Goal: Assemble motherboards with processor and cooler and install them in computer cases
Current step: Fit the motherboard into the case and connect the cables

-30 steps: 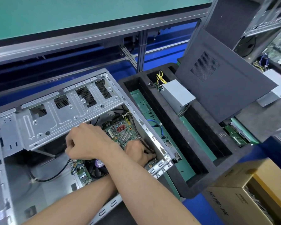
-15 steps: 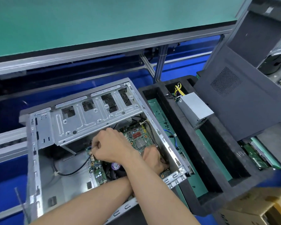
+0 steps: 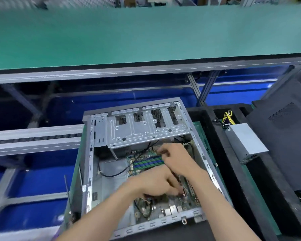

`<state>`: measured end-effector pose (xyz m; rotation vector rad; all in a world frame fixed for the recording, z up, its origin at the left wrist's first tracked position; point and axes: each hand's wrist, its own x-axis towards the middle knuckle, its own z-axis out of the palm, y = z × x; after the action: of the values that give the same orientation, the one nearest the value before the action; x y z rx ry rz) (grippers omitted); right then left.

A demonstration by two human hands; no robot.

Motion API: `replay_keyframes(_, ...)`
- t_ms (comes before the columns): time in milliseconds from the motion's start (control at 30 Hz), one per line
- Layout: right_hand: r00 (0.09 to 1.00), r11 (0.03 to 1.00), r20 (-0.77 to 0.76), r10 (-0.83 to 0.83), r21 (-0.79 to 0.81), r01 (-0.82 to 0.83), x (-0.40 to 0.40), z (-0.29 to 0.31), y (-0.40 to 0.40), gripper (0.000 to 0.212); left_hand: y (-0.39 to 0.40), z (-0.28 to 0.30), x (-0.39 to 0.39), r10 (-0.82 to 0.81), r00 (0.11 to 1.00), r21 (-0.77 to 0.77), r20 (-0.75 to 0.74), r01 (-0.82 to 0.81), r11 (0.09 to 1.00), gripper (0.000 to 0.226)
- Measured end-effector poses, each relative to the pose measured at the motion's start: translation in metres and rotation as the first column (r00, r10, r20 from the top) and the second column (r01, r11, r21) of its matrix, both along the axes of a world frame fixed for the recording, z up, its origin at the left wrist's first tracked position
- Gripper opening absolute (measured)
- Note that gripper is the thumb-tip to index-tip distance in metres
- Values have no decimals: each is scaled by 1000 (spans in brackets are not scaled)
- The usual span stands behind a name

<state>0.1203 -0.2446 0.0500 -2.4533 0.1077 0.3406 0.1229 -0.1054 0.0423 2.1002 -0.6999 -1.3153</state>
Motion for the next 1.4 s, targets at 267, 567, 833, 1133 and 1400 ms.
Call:
replay_keyframes(267, 915, 918, -113, 387, -45, -394, -13, -14, 12, 88, 54, -2, 34, 666, 690, -86, 285, -673, 735, 35)
replay_keyframes(567, 801, 749, -237, 550, -285, -598, -17, -30, 23, 114, 79, -49, 28, 618, 720, 289, 316, -693, 660, 28)
replay_keyframes(833, 804, 744, -236, 545, -306, -594, -14, -30, 29, 103, 75, -70, 32, 940, 265, -46, 217, -959, 281, 30)
replay_keyframes(1133, 827, 740, -192, 528, -373, -560, -15, -20, 31, 99, 72, -78, 32, 984, 141, -60, 105, -987, 148, 20)
replay_keyframes(1400, 824, 753, -206, 527, -335, -566, -18, -16, 31, 99, 69, -79, 31, 991, 113, -71, 73, -991, 118, 29)
